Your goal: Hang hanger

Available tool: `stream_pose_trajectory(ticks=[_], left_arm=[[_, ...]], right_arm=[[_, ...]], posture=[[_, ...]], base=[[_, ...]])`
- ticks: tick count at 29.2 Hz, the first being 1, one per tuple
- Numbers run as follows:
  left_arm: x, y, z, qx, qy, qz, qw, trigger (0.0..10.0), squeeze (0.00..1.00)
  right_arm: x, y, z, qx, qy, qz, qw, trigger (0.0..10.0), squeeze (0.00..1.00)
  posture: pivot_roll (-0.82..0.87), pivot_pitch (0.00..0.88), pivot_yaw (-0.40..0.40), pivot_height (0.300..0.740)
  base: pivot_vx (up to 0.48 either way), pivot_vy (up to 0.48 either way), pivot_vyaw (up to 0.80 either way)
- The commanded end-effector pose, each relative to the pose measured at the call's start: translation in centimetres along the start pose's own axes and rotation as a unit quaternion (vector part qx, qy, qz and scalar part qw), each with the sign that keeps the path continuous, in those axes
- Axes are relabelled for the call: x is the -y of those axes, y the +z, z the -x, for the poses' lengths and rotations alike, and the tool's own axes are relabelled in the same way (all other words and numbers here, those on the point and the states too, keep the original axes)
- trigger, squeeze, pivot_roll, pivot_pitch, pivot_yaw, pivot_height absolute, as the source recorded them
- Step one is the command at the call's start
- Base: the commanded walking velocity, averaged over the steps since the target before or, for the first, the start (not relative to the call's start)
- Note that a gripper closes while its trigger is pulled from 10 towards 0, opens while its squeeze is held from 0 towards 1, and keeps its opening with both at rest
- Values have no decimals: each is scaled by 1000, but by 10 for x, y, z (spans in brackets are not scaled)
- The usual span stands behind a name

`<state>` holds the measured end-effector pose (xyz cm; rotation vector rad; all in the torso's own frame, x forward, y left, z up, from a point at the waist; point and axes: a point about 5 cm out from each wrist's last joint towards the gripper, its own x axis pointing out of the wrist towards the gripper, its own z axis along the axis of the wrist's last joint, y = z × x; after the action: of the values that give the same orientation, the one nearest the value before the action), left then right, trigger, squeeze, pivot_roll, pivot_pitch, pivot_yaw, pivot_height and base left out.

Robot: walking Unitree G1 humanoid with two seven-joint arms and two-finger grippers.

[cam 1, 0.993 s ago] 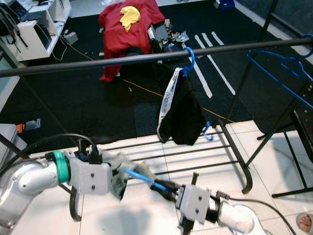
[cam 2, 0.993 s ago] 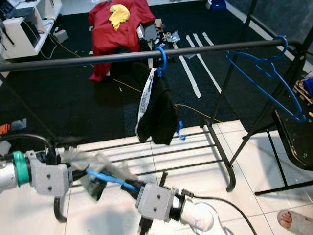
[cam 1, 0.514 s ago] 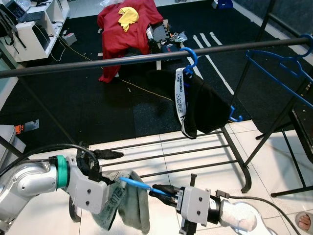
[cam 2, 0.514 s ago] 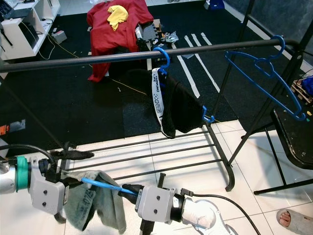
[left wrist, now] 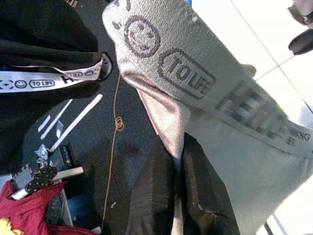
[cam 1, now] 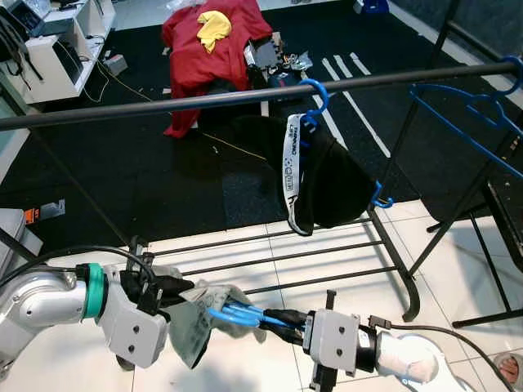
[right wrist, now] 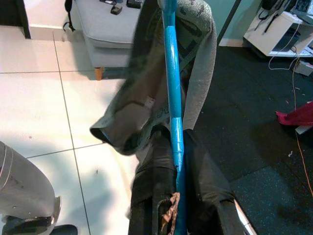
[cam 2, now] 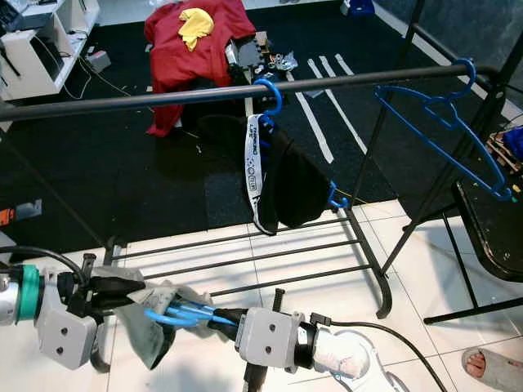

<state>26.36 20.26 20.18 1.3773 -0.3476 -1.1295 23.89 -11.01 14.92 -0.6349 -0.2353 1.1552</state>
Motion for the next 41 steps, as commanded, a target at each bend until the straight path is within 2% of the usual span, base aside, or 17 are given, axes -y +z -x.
stream_pose_trajectory(ticks=[1, 6, 7, 8, 9, 12, 13, 14, 16, 17, 20, 22, 27, 33, 36, 38, 41], left_arm=[[15, 0, -2, 3, -40, 13, 999, 0, 0], [21, -1, -7, -6, -32, 65, 997, 0, 0], [22, -1, -8, -11, -28, 84, 996, 0, 0], [22, -1, -8, -11, -28, 84, 996, 0, 0], [22, -1, -9, -12, -28, 96, 995, 9020, 0], [23, 0, -10, -11, -29, 102, 994, 9020, 0], [24, -1, -11, -13, -28, 114, 993, 10000, 0], [25, -2, -12, -16, -24, 123, 992, 10000, 0], [25, -2, -12, -16, -24, 123, 992, 10000, 0], [23, -3, -12, -19, -15, 129, 991, 10000, 0], [19, -4, -13, -22, 3, 136, 990, 10000, 0], [2, -4, -17, -19, 55, 164, 985, 10000, 0], [-12, -4, -22, -18, 96, 197, 975, 10000, 0], [-22, -7, -28, -28, 116, 226, 967, 10000, 0], [-26, -7, -29, -27, 120, 242, 962, 10000, 0], [-37, -5, -30, -13, 137, 281, 950, 10000, 0], [-37, -5, -30, -13, 137, 281, 950, 10000, 0]], right_arm=[[3, -3, 3, -8, -16, -4, 1000, 10000, 0], [12, 0, 1, -3, -59, 15, 998, 10000, 0], [13, 2, 1, 2, -64, 13, 998, 10000, 1000], [13, 2, 1, 2, -64, 13, 998, 10000, 1000], [13, 4, 2, 7, -66, 10, 998, 10000, 1000], [13, 5, 2, 10, -66, 9, 998, 10000, 1000], [13, 6, 4, 5, -74, 11, 997, 10000, 1000], [10, 8, 7, -1, -67, 1, 998, 10000, 863], [10, 8, 7, -1, -67, 1, 998, 10000, 863], [3, 11, 12, -2, -58, -40, 997, 10000, 0], [-12, 17, 21, 0, -28, -101, 994, 10000, 0], [-50, 22, 37, -6, 25, -200, 979, 10000, 0], [-72, 13, 52, -48, 14, -228, 972, 10000, 0], [-64, -2, 68, -105, -78, -207, 970, 10000, 0], [-61, -9, 66, -108, -114, -205, 966, 10000, 0], [-44, -24, 53, -104, -236, -199, 945, 10000, 0], [-44, -24, 53, -104, -236, -199, 945, 10000, 0]], posture=[[-199, 192, 163, 740], [-206, 196, 165, 740], [-207, 199, 165, 740], [-207, 199, 165, 740], [-207, 199, 166, 740], [-207, 199, 166, 740], [-207, 202, 158, 740], [-204, 205, 156, 740], [-204, 205, 156, 740], [-205, 208, 156, 740], [-205, 210, 157, 740], [-215, 214, 166, 740], [-231, 218, 179, 740], [-252, 218, 195, 740], [-252, 218, 195, 740], [-252, 221, 203, 740], [-252, 221, 203, 740]], base=[[0, 0, 0], [0, 0, 0], [0, 0, 0], [0, 0, 0], [0, 0, 0], [0, 0, 0], [0, 0, 0], [0, 0, 0], [0, 0, 0], [0, 0, 0], [0, 0, 0], [0, 0, 0], [0, 0, 0], [0, 0, 0], [0, 0, 0], [0, 0, 0], [0, 0, 0]])
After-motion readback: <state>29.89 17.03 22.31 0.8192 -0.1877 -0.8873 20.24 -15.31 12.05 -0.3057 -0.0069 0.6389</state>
